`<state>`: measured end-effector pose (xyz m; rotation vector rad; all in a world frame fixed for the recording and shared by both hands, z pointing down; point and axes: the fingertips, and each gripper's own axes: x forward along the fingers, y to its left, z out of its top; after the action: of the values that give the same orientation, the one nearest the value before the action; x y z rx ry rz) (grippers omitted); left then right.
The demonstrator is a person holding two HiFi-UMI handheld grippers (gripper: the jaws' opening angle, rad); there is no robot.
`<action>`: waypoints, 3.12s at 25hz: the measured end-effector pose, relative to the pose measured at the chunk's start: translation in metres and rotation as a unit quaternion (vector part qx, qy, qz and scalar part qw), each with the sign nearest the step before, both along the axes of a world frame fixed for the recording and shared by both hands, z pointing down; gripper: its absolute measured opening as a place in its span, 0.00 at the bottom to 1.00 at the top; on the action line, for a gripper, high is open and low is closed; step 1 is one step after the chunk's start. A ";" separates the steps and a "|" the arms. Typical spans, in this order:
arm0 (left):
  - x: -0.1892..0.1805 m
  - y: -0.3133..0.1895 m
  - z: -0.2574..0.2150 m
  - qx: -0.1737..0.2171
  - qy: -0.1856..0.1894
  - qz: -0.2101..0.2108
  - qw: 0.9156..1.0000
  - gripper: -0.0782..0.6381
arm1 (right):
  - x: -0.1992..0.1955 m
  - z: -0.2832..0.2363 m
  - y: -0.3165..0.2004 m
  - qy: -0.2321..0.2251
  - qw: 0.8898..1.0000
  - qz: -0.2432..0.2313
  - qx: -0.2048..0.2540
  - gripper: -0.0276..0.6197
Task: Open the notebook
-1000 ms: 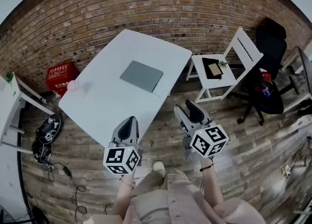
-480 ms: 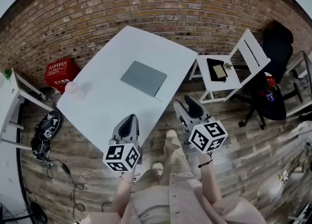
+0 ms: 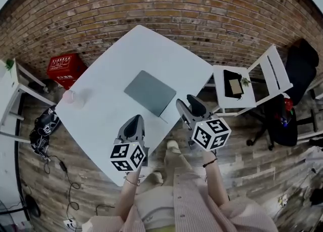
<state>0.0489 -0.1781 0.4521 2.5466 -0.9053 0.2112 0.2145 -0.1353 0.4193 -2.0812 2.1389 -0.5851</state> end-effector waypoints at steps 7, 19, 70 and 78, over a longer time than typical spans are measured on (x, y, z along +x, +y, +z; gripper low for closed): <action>0.027 -0.038 0.021 -0.040 -0.019 -0.050 0.998 0.10 | 0.035 0.031 -0.056 -0.022 0.998 -0.034 -0.041 0.33; 0.074 -0.071 0.061 -0.096 -0.032 -0.099 0.990 0.10 | 0.055 0.107 -0.110 -0.046 0.976 -0.144 -0.157 0.33; 0.046 -0.058 0.090 -0.131 -0.061 -0.148 0.978 0.10 | 0.022 0.139 -0.111 -0.116 0.905 -0.293 -0.285 0.09; 0.020 -0.049 0.074 -0.111 -0.062 -0.166 0.978 0.10 | 0.012 0.112 -0.106 -0.107 0.912 -0.301 -0.257 0.09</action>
<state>0.0691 -0.2266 0.5258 2.1582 -1.2624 0.3495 0.2262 -0.2411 0.5308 -1.3710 2.6831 -1.5039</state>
